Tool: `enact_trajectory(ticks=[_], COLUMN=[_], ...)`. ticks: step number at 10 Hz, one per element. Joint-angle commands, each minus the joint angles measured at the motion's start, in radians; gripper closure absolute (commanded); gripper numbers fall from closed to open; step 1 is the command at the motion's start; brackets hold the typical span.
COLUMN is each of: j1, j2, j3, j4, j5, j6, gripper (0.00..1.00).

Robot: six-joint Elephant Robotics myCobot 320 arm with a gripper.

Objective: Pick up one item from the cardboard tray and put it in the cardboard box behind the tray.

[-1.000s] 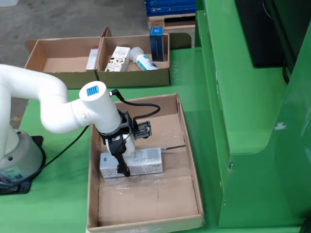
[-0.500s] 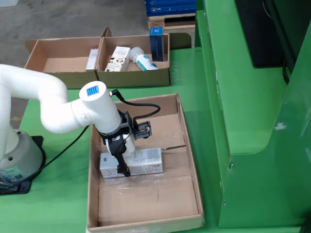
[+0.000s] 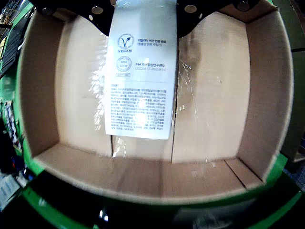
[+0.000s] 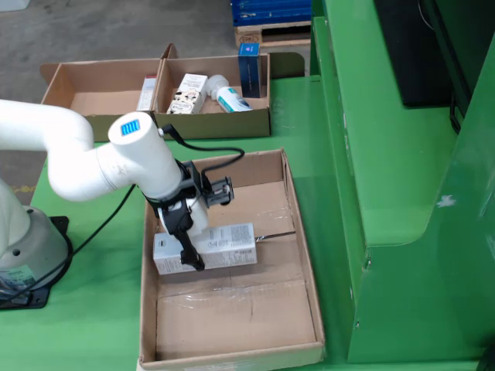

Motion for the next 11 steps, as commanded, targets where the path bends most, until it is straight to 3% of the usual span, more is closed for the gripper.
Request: enact_trajectory(ticks=[1, 9, 11], j1=[0.032, 0.127, 0.16], j2=[0.24, 0.407, 0.358], j3=[0.059, 0.244, 0.331], j4=[-0.056, -0.251, -0.297], j5=[-0.026, -0.082, -0.082], j6=[0.001, 0.007, -0.015], gripper=[1.0, 1.0, 1.0])
